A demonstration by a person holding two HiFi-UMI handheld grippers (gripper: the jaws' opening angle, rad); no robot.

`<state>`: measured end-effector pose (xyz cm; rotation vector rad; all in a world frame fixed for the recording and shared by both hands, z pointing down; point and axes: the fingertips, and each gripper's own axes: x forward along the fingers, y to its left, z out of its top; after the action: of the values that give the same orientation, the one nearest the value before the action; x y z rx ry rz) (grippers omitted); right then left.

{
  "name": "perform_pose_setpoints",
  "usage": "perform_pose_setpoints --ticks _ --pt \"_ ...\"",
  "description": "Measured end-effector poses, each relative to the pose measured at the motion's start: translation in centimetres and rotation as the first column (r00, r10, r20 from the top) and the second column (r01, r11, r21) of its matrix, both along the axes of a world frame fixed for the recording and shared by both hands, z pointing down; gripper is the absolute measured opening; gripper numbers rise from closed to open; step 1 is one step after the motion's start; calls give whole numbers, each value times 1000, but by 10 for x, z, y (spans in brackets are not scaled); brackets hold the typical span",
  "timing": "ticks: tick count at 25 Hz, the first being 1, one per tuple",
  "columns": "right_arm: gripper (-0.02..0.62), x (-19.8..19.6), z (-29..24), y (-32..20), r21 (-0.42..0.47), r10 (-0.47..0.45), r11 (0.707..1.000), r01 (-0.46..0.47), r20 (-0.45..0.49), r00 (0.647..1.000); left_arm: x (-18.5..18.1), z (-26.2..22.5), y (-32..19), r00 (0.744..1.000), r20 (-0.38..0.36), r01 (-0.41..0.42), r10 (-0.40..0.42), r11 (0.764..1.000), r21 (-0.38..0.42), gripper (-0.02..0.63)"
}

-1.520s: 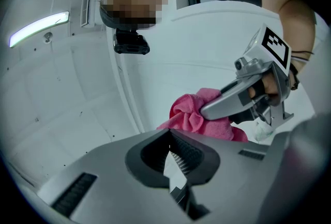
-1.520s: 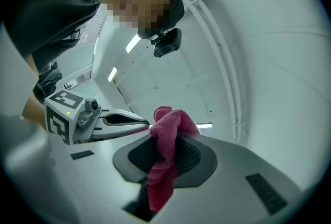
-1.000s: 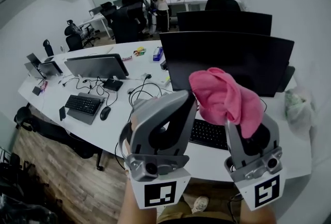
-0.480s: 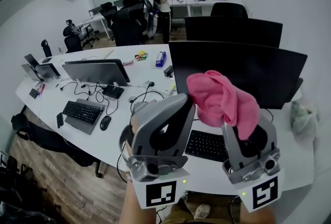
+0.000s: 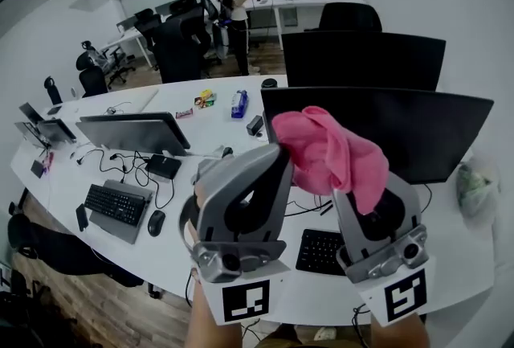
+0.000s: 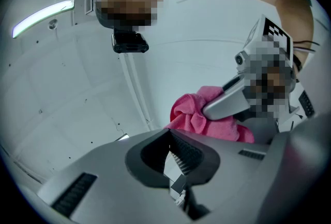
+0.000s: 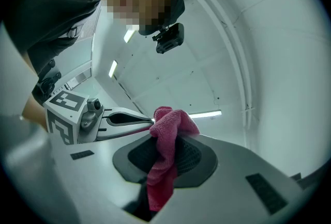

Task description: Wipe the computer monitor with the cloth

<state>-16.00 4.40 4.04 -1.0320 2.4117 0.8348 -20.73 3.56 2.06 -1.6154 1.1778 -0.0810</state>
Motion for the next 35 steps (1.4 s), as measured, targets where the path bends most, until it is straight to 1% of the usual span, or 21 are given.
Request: perform_pose_setpoints --ticks 3,6,8,13,19,24,28,35 --pt "64 -16 3 -27 -11 10 1000 -10 0 1000 -15 3 -26 1000 -5 -4 4 1000 -7 3" --pt "64 -31 11 -57 -49 17 999 -17 6 1000 -32 7 -51 1000 -17 21 -21 1000 -17 3" --pt "64 -38 17 -75 -71 32 997 -32 2 999 -41 11 -67 999 -12 31 -32 999 -24 3" --pt "64 -51 27 -113 -103 76 992 -76 -5 997 -57 20 -101 1000 -22 16 -17 999 -43 3" --pt "64 -64 38 -146 -131 105 985 -109 -37 994 -73 38 -140 997 -51 55 -60 994 -92 3" --pt "63 -75 50 -169 -169 111 978 -121 -63 992 -80 44 -161 995 -84 53 -62 993 -110 3" --pt "63 -75 58 -180 -199 126 971 -136 -62 990 -79 53 -173 994 -74 65 -74 990 -127 3" --pt "64 -50 61 -195 -213 147 965 -152 -39 988 -66 64 -185 994 -64 79 -89 985 -154 3"
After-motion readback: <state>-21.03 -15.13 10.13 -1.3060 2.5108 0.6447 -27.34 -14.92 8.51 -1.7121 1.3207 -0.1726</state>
